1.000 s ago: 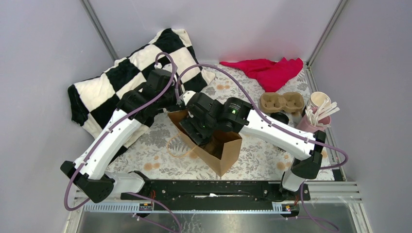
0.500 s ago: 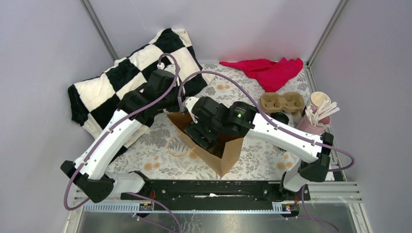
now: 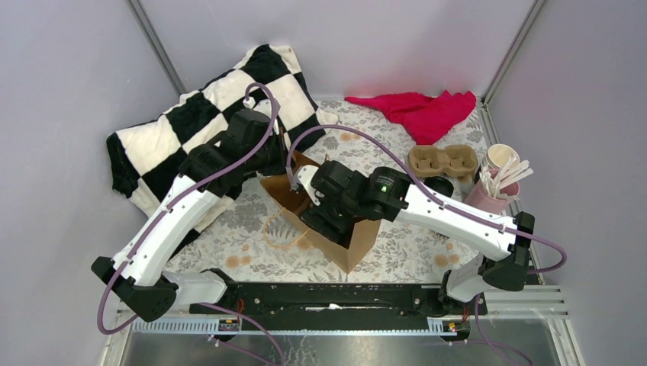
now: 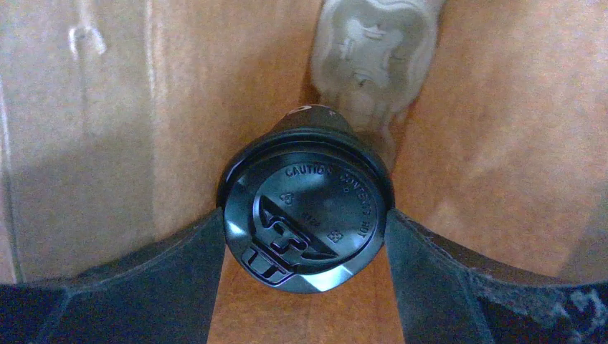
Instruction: Pack the takeout coffee
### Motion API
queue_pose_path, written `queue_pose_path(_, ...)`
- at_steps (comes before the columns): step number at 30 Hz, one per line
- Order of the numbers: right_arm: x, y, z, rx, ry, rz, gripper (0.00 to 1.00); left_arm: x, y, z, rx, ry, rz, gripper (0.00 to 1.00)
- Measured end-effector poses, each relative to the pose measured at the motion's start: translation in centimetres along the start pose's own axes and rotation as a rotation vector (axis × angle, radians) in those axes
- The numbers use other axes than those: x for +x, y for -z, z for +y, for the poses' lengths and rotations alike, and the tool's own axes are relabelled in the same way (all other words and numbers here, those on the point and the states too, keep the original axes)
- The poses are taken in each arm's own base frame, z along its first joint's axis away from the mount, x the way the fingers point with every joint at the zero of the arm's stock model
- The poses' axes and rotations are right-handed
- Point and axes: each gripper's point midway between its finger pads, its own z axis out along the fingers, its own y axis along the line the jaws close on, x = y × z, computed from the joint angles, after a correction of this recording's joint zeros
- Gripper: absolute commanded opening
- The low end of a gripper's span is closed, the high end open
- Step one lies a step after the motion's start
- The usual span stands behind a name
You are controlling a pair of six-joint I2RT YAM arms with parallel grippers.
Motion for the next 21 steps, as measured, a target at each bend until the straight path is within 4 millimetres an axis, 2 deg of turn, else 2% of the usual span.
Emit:
queue_pose_path(6, -0.6, 0.1, -1.3, 0.084, -0.037, -0.001, 0.65, -0.6, 0.5, -0.4, 0.026, -0.014, -0.033, 0.00)
queue_pose_path(15, -0.1, 0.2, -2.2, 0.155, -0.096, 0.022, 0.65, -2.8, 3.5, -1.7, 0.116, -0.048, -0.160, 0.00)
queue_pose_path(21, -0.6, 0.3, -3.2, 0.214, -0.106, -0.003, 0.64, -3.0, 4.8, -2.5, 0.180, -0.073, -0.208, 0.00)
